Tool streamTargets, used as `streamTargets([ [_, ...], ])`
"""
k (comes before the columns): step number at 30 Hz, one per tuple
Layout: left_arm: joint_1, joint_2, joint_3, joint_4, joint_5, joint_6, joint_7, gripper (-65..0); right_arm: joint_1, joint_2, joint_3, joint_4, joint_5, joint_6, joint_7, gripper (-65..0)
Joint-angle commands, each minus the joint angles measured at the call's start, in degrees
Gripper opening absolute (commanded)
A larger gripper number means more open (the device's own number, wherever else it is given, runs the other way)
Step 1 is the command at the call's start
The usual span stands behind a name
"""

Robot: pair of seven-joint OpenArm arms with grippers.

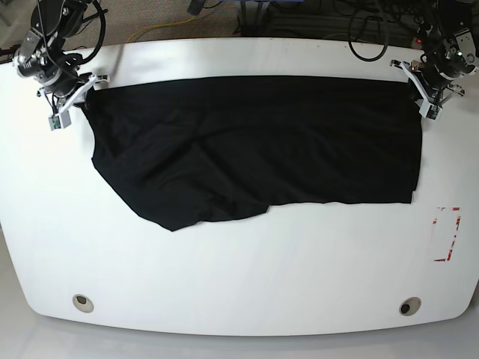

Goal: Fold the T-shirt properly
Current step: 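Drag the shirt edge back toward the robot with both grippers, then reach the right gripper to the shirt's hem and grasp it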

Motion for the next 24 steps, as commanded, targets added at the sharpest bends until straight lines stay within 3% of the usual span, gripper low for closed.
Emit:
streamTargets([
  [1, 4.3, -2.3, -1.0, 2.7, 0.3, 0.1, 0.0, -65.0, -3.7, -0.3, 2.7, 4.5, 0.2, -0.1, 0.8, -65.0],
  [3, 5.6, -2.4, -1.9, 2.9, 0.3, 0.1, 0.0, -64.7, -5.3, -0.3, 2.7, 5.5, 0.2, -0.1, 0.8, -65.0],
  [5, 5.7, -2.6, -2.1, 2.6, 0.3, 0.1, 0.0, -60.3, -6.2, -0.5, 2.7, 6.2, 0.2, -0.1, 0.8, -63.9],
  [7, 5.7, -2.5, -2.1, 2.9, 0.3, 0.1, 0.0, -49.4, -6.5, -0.8, 2.7, 6.9, 0.2, -0.1, 0.8, -54.5],
  [10, 5.6, -2.4, -2.1, 4.1, 0.1, 0.1, 0.0, -33.1, -6.4, -0.9, 2.7, 6.9, 0.2, -0.1, 0.8, -33.3],
  [13, 5.5, -2.4, -1.9, 7.0, 0.0, 0.1, 0.0, -27.5, -5.9, -0.5, 2.7, 7.4, 0.2, -0.1, 0.9, -18.4],
  [18, 5.5, -2.4, -1.8, 15.7, -0.1, 0.1, 0.0, -27.5, -3.1, -0.3, 2.5, 11.8, 0.2, -0.1, 0.9, -16.2],
  [24, 2.4, -2.6, -2.0, 18.3, -0.2, 0.1, 0.0, -27.5, 4.9, -0.3, 1.1, 10.0, -1.3, -0.1, -1.0, -16.2],
])
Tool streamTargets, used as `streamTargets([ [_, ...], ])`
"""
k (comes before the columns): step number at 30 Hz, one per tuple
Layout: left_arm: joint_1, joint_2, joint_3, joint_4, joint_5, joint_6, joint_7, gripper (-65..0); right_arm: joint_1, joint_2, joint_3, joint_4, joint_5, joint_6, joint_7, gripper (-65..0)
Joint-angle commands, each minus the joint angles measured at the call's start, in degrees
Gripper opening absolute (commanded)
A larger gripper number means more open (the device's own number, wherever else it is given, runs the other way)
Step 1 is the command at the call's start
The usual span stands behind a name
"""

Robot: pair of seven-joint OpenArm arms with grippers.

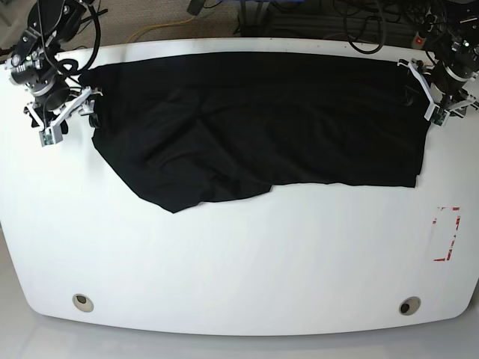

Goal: Fold the T-shirt properly
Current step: 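Reach the right gripper to the shirt's hem and grasp it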

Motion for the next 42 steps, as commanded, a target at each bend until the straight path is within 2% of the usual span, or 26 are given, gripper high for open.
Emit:
streamTargets([
  [1, -3.8, -0.9, -0.7, 1.2, -0.4, 0.1, -0.9, -27.5, 6.3, 1.0, -2.2, -1.5, -1.1, 0.1, -0.9, -16.2],
  [5, -7.8, -0.8, -0.7, 1.1, 0.1, 0.1, -0.1, -27.5, 13.6, 1.9, -7.4, -6.7, -6.1, 0.1, -1.1, -16.2],
  [10, -15.3, -0.7, -0.7, 0.6, 0.5, 0.1, 7.0, -27.6, 23.0, 2.0, -12.0, -15.8, -9.3, 0.1, -1.0, -16.2],
  [13, -18.7, -0.5, -0.4, -0.1, 3.5, 0.1, 7.9, -27.6, 29.0, 2.4, -14.3, -22.8, -10.2, 0.1, -0.3, -16.2],
  [16, -22.6, 2.0, -0.4, -2.4, 8.4, 0.1, 7.9, -27.6, 34.3, 2.5, -16.9, -30.9, -11.5, 0.1, 3.5, -16.2],
  [20, -27.6, 2.4, -0.4, -9.2, 12.5, 0.1, 7.8, -27.6, 39.7, 2.5, -21.0, -41.4, -13.5, 0.1, 8.5, -16.2],
  [25, -31.8, 2.5, -0.4, -15.3, 14.4, 0.1, 7.8, -27.8, 45.3, 2.5, -25.1, -53.0, -13.8, 0.1, 15.5, -16.2],
  [30, -31.8, 2.6, -0.3, -15.9, 14.4, 0.1, 7.8, -27.8, 49.9, 2.1, -30.2, -63.4, -13.8, 0.1, 23.4, -16.2],
  [36, -31.5, 2.6, -0.3, -16.0, 14.3, 0.1, 7.8, -27.8, 52.4, 0.8, -34.1, -70.7, -13.9, 0.1, 28.7, -16.6],
  [42, -31.5, 2.5, -0.3, -16.1, 14.2, 0.1, 7.7, -27.8, 51.1, -0.5, -40.7, -71.0, -13.6, 0.1, 30.0, -27.3],
])
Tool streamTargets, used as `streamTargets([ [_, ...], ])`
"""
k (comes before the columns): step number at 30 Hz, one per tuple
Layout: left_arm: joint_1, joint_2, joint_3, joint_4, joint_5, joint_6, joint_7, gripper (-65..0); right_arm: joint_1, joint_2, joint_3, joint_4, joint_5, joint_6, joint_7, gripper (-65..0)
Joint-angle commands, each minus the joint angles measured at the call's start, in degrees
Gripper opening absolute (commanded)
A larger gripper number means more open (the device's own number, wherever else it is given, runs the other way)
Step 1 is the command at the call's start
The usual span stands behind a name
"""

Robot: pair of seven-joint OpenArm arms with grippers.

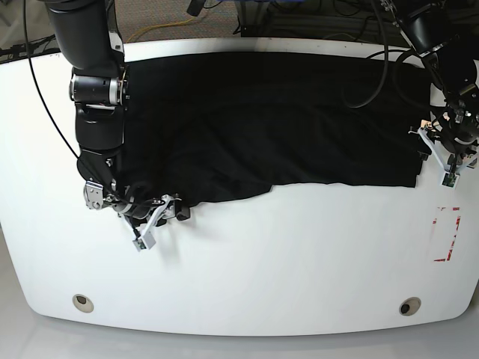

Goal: Fold the T-shirt properly

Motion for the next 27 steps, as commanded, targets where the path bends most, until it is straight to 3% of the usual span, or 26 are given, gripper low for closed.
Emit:
streamTargets([
  [1, -0.9, -1.0, -0.2, 0.8, -0.3, 0.1, -1.0, -27.8, 0.4, -0.2, -3.5, 0.9, 1.1, 0.5, -0.6, -28.7],
  [6, -0.9, -1.0, -0.2, 0.6, -0.3, 0.1, -1.0, -27.8, -0.2, -0.3, -3.5, 0.9, 1.2, 0.5, -2.5, -35.7],
  [10, -1.0, -1.2, -0.2, -1.8, -0.4, 0.1, -1.0, -27.8, -1.3, 0.2, -3.5, 4.3, 1.2, 0.5, -3.0, -47.7],
  [17, -1.2, -1.2, -0.4, -5.4, -0.5, 0.1, -3.0, -27.8, -6.3, 0.4, -3.5, 17.7, 0.6, 0.5, -8.7, -65.0],
  [22, -3.3, -1.0, -0.2, -5.5, -0.6, 0.1, -3.0, -26.2, -8.9, 0.4, -3.5, 26.4, 0.6, 0.5, -11.0, -65.0],
  [27, -8.3, -0.9, -0.3, -9.9, -0.5, 0.1, -1.6, -16.2, -9.8, 0.5, -3.5, 31.2, 0.6, 0.5, -12.6, -65.0],
])
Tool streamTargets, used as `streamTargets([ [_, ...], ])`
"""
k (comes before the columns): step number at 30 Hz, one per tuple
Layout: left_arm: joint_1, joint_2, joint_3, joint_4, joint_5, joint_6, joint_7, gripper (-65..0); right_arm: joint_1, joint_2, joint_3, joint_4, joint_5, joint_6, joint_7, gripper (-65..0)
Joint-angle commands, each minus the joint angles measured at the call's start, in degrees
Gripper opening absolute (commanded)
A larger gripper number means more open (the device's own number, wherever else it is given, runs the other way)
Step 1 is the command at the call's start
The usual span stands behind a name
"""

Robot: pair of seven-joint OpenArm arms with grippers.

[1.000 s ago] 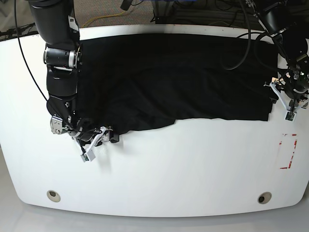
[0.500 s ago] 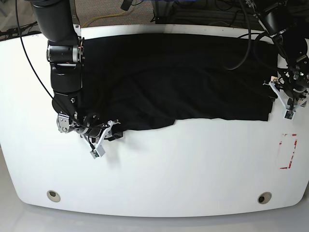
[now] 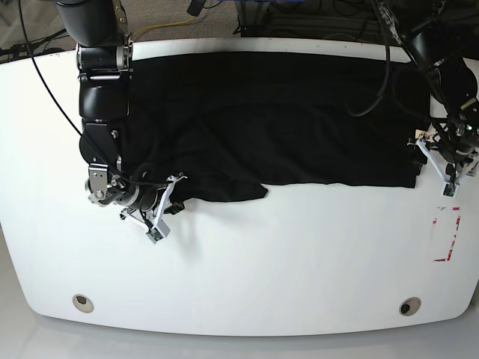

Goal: Fold the T-shirt properly

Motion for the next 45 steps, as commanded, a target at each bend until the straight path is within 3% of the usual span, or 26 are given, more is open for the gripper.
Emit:
streamTargets([
  [1, -4.3, -0.9, -0.2, -3.6, -0.5, 0.1, -0.6, -15.6, 1.1, 0.7, 0.6, 5.2, 1.0, 0.1, -1.2, -65.0],
  [7, -9.8, -0.9, 0.0, -10.4, -0.5, 5.2, -0.7, -14.7, 0.8, 0.7, 4.5, 12.1, 1.0, 0.1, -6.1, -65.0],
  [16, -11.4, -0.9, 3.3, -16.4, -0.3, 5.2, -7.8, -14.7, -2.0, 0.7, 6.4, 25.1, 1.0, 0.1, -8.3, -65.0],
  [18, -11.2, -0.9, 3.7, -16.6, -0.5, 5.2, -7.9, -14.7, -2.5, 0.7, 7.7, 25.8, 1.0, 0.1, -8.3, -56.4],
  [21, -10.9, -0.9, 3.7, -16.6, -0.5, 5.2, -8.0, -14.7, -3.5, 0.4, 10.9, 24.5, 0.3, 0.1, -7.9, -29.5],
  [23, -10.8, -0.8, 3.7, -16.4, -0.5, 5.1, -8.0, -14.9, -3.6, 0.1, 13.5, 22.7, -1.3, 0.1, -7.9, -15.5],
  [25, -10.3, -0.8, 3.7, -16.5, -0.5, 5.0, -8.0, -15.0, -3.1, 0.0, 15.2, 20.1, -3.0, 0.1, -7.6, -10.6],
  [30, -9.7, -0.8, 3.7, -16.3, -0.6, 4.7, -8.0, -15.0, 0.9, 0.2, 16.5, 9.4, -6.0, 0.1, -3.0, -10.6],
  [40, -9.7, -0.8, 3.7, -16.3, -0.6, 4.7, -8.0, -15.0, 14.1, 0.5, 16.7, -19.7, -6.0, 0.1, 6.6, -10.6],
  [45, -9.7, -0.8, 3.6, -16.3, -0.6, 4.7, -8.0, -15.0, 15.6, 0.0, 16.7, -27.5, -6.0, 0.1, 10.6, -9.7],
])
